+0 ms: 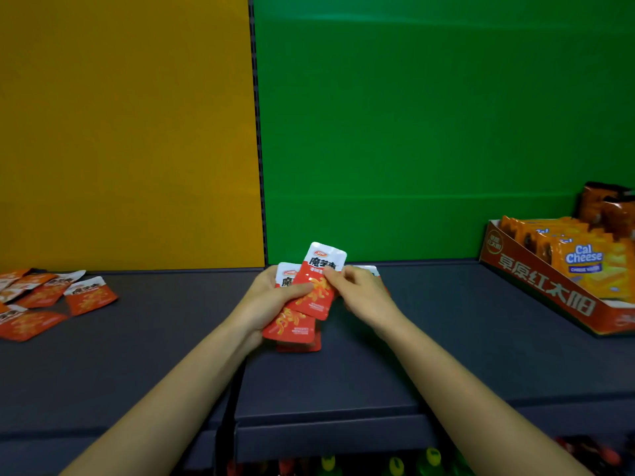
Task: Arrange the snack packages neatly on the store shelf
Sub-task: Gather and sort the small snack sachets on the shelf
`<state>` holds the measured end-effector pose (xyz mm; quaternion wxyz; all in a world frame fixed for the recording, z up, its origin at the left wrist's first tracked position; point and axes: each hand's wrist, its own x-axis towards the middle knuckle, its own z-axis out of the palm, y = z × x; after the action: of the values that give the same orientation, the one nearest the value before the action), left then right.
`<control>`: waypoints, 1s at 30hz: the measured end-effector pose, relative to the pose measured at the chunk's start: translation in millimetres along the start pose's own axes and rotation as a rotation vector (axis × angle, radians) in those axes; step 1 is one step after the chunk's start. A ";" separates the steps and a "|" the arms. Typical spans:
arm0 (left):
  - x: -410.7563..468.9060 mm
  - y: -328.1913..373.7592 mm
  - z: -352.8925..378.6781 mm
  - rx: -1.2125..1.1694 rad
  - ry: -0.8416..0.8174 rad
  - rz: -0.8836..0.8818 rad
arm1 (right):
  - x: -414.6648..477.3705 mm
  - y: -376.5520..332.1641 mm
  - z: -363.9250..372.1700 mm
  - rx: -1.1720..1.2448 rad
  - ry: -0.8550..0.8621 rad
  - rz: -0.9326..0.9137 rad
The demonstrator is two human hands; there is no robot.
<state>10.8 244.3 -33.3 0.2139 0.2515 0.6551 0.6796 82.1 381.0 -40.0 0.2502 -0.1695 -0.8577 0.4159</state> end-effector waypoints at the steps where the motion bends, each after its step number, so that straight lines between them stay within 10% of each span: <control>1: -1.4 -0.9 5.6 -0.001 -0.004 0.003 | -0.9 1.2 -1.3 -0.007 0.019 -0.014; 16: 17.4 -4.4 36.9 0.108 0.047 -0.073 | -13.0 68.4 -69.4 -0.117 -0.056 0.124; 30: 35.3 -21.9 53.7 0.984 0.157 0.195 | -19.4 75.1 -66.5 -0.596 -0.031 0.052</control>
<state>15.8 309.3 -52.1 -0.0441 0.3307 0.8852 0.3242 142.1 457.9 -70.4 0.1657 -0.2511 -0.9411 0.1544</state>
